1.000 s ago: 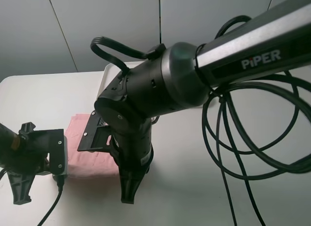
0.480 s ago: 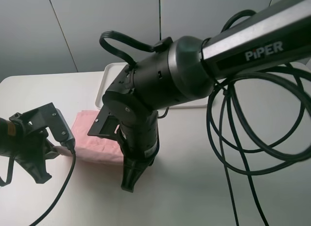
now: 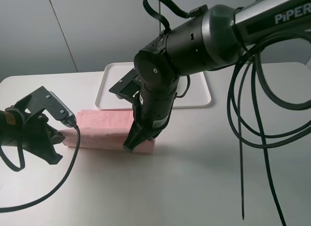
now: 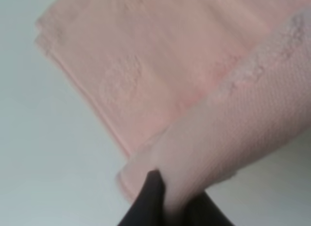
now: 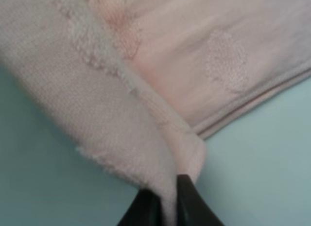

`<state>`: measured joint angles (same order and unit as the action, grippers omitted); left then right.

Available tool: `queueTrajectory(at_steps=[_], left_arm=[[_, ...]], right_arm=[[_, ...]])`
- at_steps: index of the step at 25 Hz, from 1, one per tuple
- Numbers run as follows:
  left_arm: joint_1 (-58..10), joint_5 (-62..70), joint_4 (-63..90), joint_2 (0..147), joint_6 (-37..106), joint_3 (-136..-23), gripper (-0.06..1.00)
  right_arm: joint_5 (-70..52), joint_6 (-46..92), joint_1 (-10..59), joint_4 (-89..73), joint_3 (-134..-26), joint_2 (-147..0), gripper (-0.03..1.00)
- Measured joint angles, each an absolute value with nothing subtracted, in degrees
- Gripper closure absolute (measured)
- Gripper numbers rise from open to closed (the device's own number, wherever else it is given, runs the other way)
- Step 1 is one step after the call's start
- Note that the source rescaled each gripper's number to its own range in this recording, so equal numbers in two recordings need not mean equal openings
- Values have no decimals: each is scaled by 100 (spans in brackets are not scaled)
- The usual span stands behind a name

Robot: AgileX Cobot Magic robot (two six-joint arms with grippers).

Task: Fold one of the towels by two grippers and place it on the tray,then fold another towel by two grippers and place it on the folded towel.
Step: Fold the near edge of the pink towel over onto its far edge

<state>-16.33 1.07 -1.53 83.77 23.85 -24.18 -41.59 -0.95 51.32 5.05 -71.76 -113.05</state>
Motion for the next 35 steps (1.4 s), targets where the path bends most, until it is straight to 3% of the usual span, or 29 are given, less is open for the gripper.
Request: queueTrajectory(at_steps=[9, 26, 28, 30, 33, 35], left_arm=[[-1609, -272, -136, 8567, 2174, -2700, 92], [-1609, -259, 0, 9455, 2141, -3367, 91], [-1609, -276, 77, 9467, 2141, -3380, 86], [-1539, -355, 264, 9475, 2130, -3380, 76], [-1259, -449, 844, 9475, 2119, -3380, 53], [-1020, -449, 1194, 9475, 2119, -3380, 33]], right_arm=[[-3640, -643, 5049, 779, -7167, -11305, 97], [-3172, -2671, 5049, 2827, -7167, -11570, 91], [-3102, -2923, 5049, 3053, -7167, -11567, 82], [-2946, -3042, 5049, 3153, -7167, -11567, 62], [-2866, -3383, 5049, 3235, -7167, -11567, 26], [-2866, -3683, 5049, 3379, -7167, -11567, 10]])
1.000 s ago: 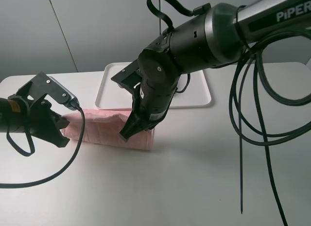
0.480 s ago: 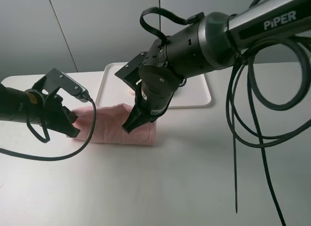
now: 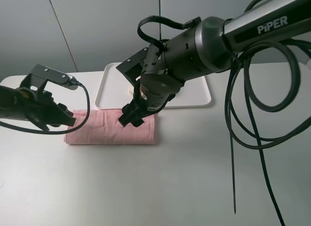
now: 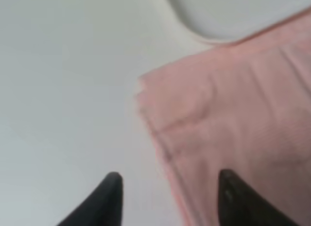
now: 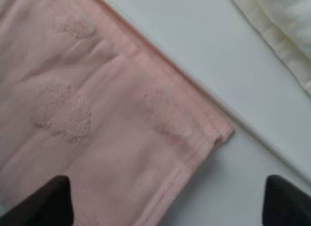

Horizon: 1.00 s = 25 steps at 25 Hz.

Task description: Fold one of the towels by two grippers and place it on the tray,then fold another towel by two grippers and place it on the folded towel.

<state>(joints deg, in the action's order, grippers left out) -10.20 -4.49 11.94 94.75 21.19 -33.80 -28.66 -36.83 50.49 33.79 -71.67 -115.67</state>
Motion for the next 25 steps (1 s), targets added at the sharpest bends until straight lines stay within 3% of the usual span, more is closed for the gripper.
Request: queueTrajectory(at_steps=[3, 5, 11, 17, 25], left_arm=[[-712, -258, 1380, 9475, 2119, -3389, 14], [-649, -108, 1404, 9475, 2119, -3389, 10], [-636, 357, 1426, 9488, 2119, -3643, 9], [-636, 1648, 1435, 9982, 2041, -4546, 9], [-636, 3129, 774, 10786, 647, -5743, 9]], right_arm=[[-2877, -3923, 5038, 3495, -7167, -11567, 3], [-2916, -3971, 5030, 3494, -7167, -11567, 2], [-3081, -3747, 4878, 3000, -7167, -11567, 2], [-3307, -2350, 4461, 1362, -7167, -11567, 2], [-3544, -1555, 4425, 622, -7167, -11567, 2]])
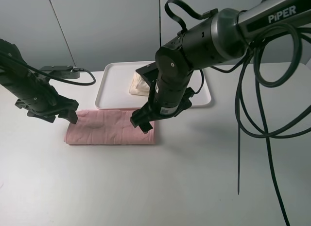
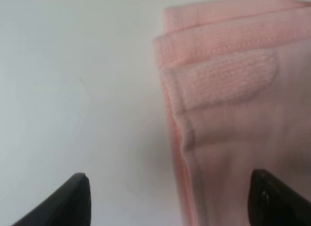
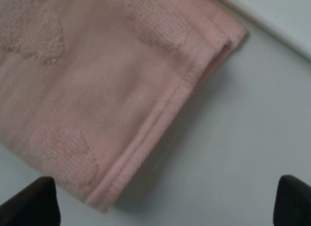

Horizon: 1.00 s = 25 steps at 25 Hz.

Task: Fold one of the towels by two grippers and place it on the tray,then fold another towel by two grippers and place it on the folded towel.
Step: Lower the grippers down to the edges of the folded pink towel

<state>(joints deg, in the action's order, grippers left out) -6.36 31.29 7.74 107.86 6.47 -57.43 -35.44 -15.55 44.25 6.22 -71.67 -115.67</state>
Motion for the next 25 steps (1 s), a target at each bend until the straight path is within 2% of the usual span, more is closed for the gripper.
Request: queueTrajectory(at_steps=[12, 25], left_arm=[[-636, 3497, 115, 11197, -276, -6033, 9], [-636, 3503, -56, 11505, -483, -6076, 9]], right_arm=[[-3602, -1024, 4420, 78, -7167, -11567, 2], [-3602, -940, 4420, 41, -7167, -11567, 2]])
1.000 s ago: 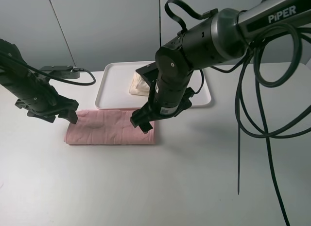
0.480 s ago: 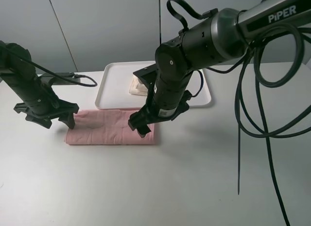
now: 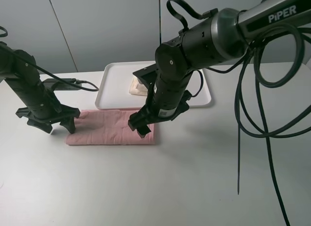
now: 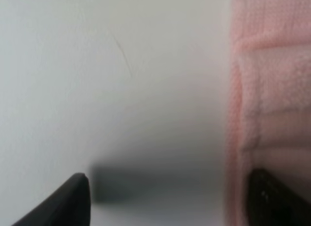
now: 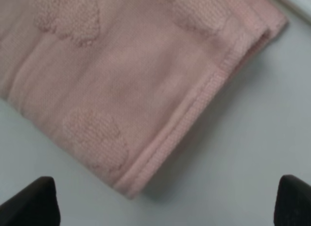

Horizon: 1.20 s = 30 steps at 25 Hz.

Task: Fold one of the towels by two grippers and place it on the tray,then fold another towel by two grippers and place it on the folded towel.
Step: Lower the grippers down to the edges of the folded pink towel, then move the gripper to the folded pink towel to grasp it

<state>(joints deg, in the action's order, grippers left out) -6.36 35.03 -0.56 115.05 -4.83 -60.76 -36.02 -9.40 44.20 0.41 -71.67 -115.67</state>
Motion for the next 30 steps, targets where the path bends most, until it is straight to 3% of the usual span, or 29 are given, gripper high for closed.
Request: queueTrajectory(at_steps=[8, 17, 30], left_arm=[[-636, 3514, -56, 11505, -554, -6076, 9], [-636, 3525, -56, 11505, -564, -6076, 9], [-636, 3559, -56, 11505, -575, -6076, 9]], right_arm=[[-3791, -890, 4420, 0, -7204, -11567, 2], [-4421, -867, 4381, -110, -7978, -11567, 2], [-4477, -444, 3778, -1273, -8161, -12024, 2]])
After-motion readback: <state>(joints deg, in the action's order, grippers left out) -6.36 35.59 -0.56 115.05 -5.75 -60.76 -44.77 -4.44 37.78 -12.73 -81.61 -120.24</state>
